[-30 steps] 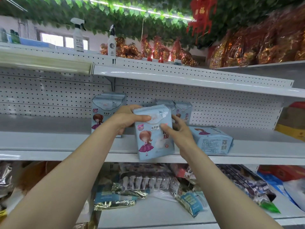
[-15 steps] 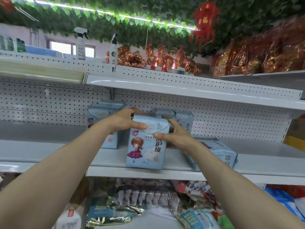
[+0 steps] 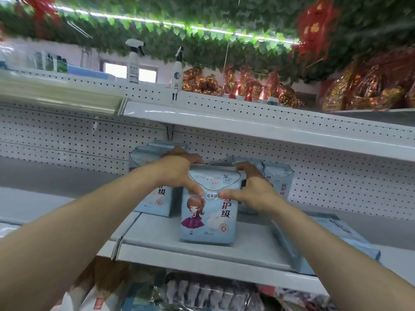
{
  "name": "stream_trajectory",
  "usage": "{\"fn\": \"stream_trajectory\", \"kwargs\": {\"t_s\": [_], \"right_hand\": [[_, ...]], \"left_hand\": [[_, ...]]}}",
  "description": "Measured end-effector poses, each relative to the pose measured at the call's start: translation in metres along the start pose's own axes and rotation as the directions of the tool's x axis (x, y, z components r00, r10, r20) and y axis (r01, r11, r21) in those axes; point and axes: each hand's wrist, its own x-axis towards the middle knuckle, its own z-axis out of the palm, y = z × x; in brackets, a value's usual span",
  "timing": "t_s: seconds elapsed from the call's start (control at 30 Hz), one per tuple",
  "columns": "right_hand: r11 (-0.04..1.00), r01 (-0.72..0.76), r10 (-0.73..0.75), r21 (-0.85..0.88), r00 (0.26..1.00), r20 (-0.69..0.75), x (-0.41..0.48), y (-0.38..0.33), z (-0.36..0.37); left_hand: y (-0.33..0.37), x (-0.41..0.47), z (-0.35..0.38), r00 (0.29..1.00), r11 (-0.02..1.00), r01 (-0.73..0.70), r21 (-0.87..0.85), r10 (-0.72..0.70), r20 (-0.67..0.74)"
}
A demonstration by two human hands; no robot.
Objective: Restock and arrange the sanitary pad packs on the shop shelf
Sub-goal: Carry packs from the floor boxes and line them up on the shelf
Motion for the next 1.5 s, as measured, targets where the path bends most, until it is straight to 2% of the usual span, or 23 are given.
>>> {"fn": "stream_trajectory", "kwargs": {"t_s": [0.03,0.1,0.17,0.2,0.43,0.6,0.7,0.87,0.97,1.13,1.5], "right_hand": [[0.993,0.057,-0.057,-0.103,0.998,0.008,0.006,-0.003,-0.003],[0.931,0.167,-0.138,-0.324,0.984,0.111,0.019,-0.012,-0.009],[0.820,0.236,-0.154,-0.521,0.968,0.197,0.032,-0.023,-0.016],[0.784,0.252,-0.150,-0.567,0.964,0.220,0.037,-0.027,-0.017],[0.706,0.267,-0.127,-0.656,0.959,0.254,0.089,-0.027,-0.005],[0.635,0.267,-0.124,-0.724,0.961,0.246,0.137,-0.018,0.003],[0.636,0.232,-0.096,-0.736,0.970,0.223,0.159,-0.010,0.005],[0.615,0.200,-0.080,-0.763,0.978,0.191,0.190,0.005,0.016],[0.615,0.194,-0.072,-0.764,0.979,0.191,0.204,0.009,0.020],[0.544,0.214,-0.108,-0.811,0.977,0.185,0.213,0.013,0.026],[0.449,0.201,-0.173,-0.870,0.975,0.137,0.207,0.017,0.032]], "left_hand": [[0.000,0.002,-0.001,1.000,1.000,0.000,0.006,0.000,-0.002],[0.001,0.008,-0.005,1.000,1.000,-0.008,0.023,0.008,-0.001],[0.002,0.016,-0.009,1.000,0.998,-0.018,0.064,0.017,0.011],[0.002,0.021,-0.010,1.000,0.996,-0.023,0.087,0.021,0.021],[-0.012,0.073,-0.011,0.999,0.968,-0.036,0.250,0.033,0.013],[-0.026,0.121,-0.005,0.999,0.962,-0.041,0.271,0.041,0.003],[-0.032,0.144,0.000,0.999,0.977,-0.034,0.211,0.033,0.007],[-0.045,0.177,0.003,1.000,0.972,-0.012,0.234,0.008,0.021],[-0.048,0.188,0.003,1.000,0.950,0.028,0.312,-0.029,0.000],[-0.046,0.195,0.009,0.997,0.916,0.076,0.393,-0.070,-0.030],[-0.044,0.195,0.018,0.993,0.893,0.110,0.437,-0.083,-0.080]]}}
